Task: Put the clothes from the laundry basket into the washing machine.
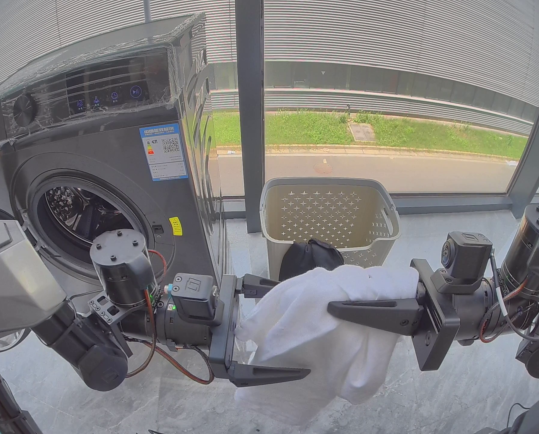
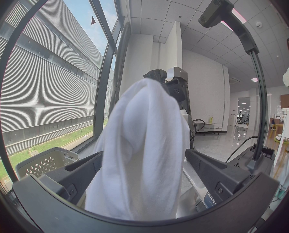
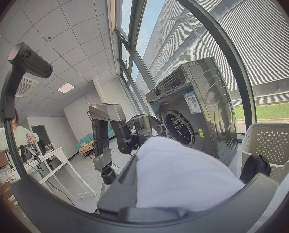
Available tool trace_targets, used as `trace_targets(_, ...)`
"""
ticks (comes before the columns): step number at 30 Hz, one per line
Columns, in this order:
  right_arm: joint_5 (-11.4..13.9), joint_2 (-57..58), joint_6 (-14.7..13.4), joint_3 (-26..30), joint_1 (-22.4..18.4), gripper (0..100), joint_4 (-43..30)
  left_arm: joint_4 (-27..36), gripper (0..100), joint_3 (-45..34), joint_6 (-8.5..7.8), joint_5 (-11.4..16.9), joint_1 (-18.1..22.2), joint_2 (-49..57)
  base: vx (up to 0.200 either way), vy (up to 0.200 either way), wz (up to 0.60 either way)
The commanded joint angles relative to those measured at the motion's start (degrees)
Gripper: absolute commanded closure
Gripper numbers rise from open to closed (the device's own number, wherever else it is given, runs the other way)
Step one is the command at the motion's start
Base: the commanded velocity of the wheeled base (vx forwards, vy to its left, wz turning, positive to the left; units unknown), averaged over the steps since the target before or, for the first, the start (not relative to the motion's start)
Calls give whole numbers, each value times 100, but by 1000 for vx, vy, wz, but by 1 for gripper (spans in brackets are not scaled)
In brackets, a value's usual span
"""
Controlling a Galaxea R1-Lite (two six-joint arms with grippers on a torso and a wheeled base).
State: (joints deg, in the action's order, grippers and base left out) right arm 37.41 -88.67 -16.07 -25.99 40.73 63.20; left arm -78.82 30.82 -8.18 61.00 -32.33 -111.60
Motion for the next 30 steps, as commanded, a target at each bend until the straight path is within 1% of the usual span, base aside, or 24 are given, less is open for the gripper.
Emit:
trace_targets(1,3,-18,-2,-55,84,100,0,-1,0,197,9,-9,-81,-371,0,0,0)
trace_targets(6,12,-18,-10,-90,199,100,0,-1,0,328,9,-18,-81,-520,0,0,0)
trace_targets(9,3,-71,-10,-257,286,100,0,-1,0,337,9,-45,-239,-608,0,0,0)
trace_targets(14,12,-124,-28,-486,295,100,0,-1,0,416,9,-106,-309,-775,0,0,0)
trace_targets(18,12,-124,-63,-477,313,100,0,-1,0,592,18,-150,-371,-960,0,0,0)
trace_targets(20,12,-124,-63,-477,366,100,0,-1,0,724,18,-229,-397,-1109,0,0,0)
trace_targets(26,12,-133,-81,-512,506,100,0,-10,0,803,18,-247,-441,-1258,0,0,0)
trace_targets(30,12,-133,-90,-635,559,100,0,-10,0,944,36,-440,-476,-1425,0,0,0)
